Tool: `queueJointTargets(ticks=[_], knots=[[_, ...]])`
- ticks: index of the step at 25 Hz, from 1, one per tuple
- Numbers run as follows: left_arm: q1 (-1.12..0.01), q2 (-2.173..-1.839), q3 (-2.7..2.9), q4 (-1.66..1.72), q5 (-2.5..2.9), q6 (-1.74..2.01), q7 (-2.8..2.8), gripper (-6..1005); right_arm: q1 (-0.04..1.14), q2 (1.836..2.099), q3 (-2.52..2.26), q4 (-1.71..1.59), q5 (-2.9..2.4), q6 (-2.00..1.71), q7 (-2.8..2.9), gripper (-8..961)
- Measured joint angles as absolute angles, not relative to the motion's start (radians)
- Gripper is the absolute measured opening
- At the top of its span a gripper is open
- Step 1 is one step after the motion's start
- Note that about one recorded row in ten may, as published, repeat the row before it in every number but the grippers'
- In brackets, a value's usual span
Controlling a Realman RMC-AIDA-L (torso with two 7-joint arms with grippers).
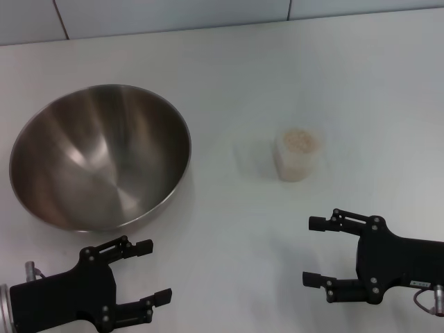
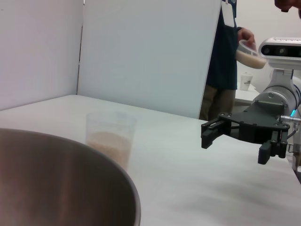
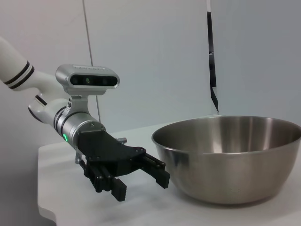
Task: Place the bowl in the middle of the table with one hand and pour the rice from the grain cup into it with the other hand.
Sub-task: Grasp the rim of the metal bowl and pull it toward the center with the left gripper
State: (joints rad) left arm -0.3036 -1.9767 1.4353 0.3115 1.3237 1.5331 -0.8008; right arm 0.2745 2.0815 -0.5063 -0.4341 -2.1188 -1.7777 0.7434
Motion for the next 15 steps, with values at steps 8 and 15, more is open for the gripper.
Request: queueJointTargets(ticks=[8,15], knots=[[-0.304,-1.976,1.436,0.313,1.33,1.542,-0.8,814,0.275,2.082,-0.506,-0.434,-2.119,-1.776,0.741,834],[-0.273,-1.978,1.287,0.375,1.357,1.819,-0.771,813,0.277,2.082,-0.508,-0.434,-2.12,-1.768,0.74,833]])
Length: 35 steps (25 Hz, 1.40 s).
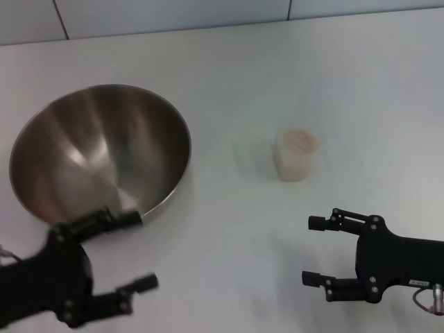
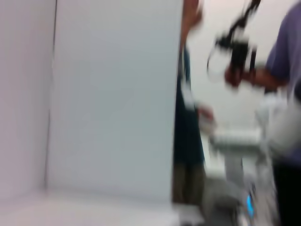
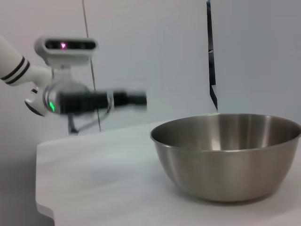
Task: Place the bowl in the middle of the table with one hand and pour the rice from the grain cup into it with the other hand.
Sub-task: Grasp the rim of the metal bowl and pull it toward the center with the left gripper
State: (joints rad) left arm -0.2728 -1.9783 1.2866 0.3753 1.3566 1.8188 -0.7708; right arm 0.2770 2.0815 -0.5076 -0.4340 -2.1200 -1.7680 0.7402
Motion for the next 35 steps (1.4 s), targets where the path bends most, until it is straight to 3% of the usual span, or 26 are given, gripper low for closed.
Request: queueJointTargets(ticks=[5,9,16,21,35], knots=[[-0.258,-2.027,0.99,0.522,1.364,1.883,-0.923,813,0.278,2.082,-0.509,-0.432,-2.12,-1.764,0.742,833],[-0.251,-2.065,0.919,0.797,1.457,1.572,-1.303,812,0.278,2.082,-0.509,-0.432,-2.12,-1.764,0.743,834],[-0.312,-2.054,0.991,1.034,1.809,1.16,-1.847,812,0.278,2.081,-0.509,-0.434,-2.12,-1.773,0.744,833],[-0.38,-2.055,0.977,1.06,2.063,1.14,-2.043,812,0.277,2.081,-0.509,-0.434,-2.119,-1.774,0.744,834],[-0.394,-2.048,0.975,1.067,2.182,1.19,-2.092,811,0.281,2.082,-0.509,-0.434,-2.119,-1.774,0.745,833]])
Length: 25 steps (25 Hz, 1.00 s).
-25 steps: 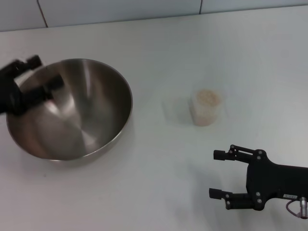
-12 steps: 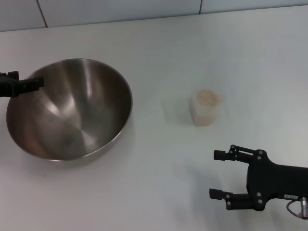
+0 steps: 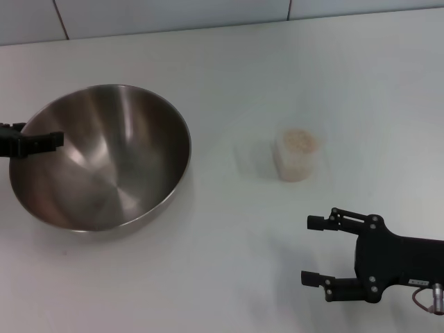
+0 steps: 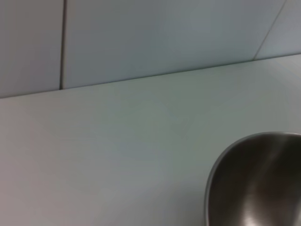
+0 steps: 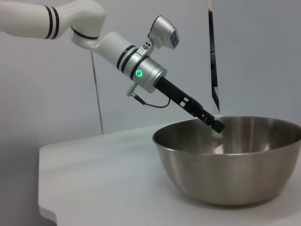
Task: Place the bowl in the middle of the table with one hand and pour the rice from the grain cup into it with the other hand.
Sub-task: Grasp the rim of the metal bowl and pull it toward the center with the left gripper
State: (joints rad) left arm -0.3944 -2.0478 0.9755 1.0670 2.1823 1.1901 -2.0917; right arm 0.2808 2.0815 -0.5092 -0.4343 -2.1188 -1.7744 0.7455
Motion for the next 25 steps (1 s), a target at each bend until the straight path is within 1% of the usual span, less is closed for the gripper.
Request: queueJointTargets(ticks=[5,7,12,16,19,25], knots=[[-0.396,-2.047,0.976,1.089,2.184,1.213,-2.088,811,0.284,2.081,-0.509,-0.436,-2.12,-1.775,0.746,834],[-0.399,-2.042,0.98,1.09,2.185,1.218,-2.087,646,0.284,2.082,-0.509,-0.436,-2.12,-1.774,0.746,834],[-0.421,-2.036,0.982,1.079,2.216,1.231,-2.089,519,0.284,2.081,-0.509,-0.436,-2.12,-1.774,0.746,833],[-0.432,-2.041,0.979,1.076,2.245,1.233,-2.09,418,0.283,2.081,-0.509,-0.436,-2.12,-1.772,0.746,833],[-0.445,-2.047,0.977,1.075,2.271,1.234,-2.093,260,0.282,2.081,-0.509,-0.436,-2.12,-1.772,0.746,834],[-0.452,-2.048,0.976,1.083,2.267,1.247,-2.097,139,0.278,2.08,-0.509,-0.436,-2.12,-1.772,0.746,833]])
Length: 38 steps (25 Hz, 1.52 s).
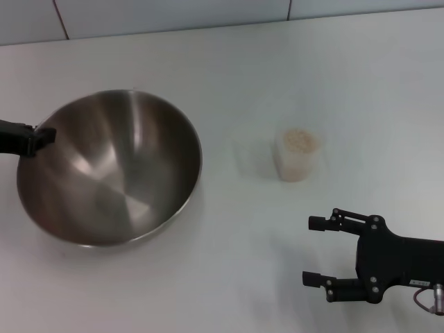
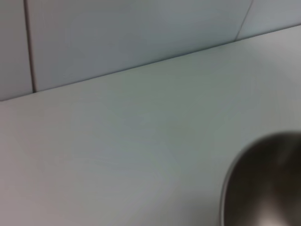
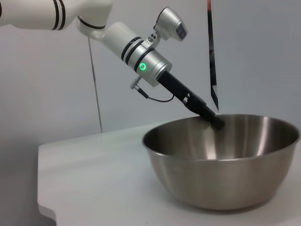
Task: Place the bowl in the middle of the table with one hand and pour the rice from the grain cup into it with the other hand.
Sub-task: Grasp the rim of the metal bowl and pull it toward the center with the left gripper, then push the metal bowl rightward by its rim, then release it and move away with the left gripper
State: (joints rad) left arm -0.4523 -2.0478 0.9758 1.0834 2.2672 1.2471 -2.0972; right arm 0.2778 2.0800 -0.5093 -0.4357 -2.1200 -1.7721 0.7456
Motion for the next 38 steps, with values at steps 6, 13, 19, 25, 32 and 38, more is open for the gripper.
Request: queueJointTargets(ticks=[6,13,19,25,32,38], knots=[[-0.488,-2.041,0.967,1.074,2.261,1.276,-2.1,50,0.278,2.08,-0.509,-0.436,-2.12,-1.774,0.746,833],[-0.658,-2.015,0.835,0.924,2.252,1.394,-2.05,46,0.288,2.079,-0.509,-0.436,-2.137,-1.773,0.762,833],[-0.688,-2.021,0.836,0.897,2.257,1.384,-2.04,71,0.29,2.079,-0.509,-0.436,-2.138,-1.774,0.764,833],[-0.736,-2.04,0.869,0.831,2.269,1.334,-2.008,96,0.285,2.08,-0.509,-0.436,-2.138,-1.775,0.767,834],[-0.747,-2.061,0.886,0.791,2.283,1.257,-1.964,125,0.281,2.08,-0.501,-0.436,-2.138,-1.769,0.767,834],[-0.735,-2.066,0.885,0.788,2.278,1.227,-1.954,150,0.279,2.08,-0.499,-0.434,-2.134,-1.766,0.762,834]])
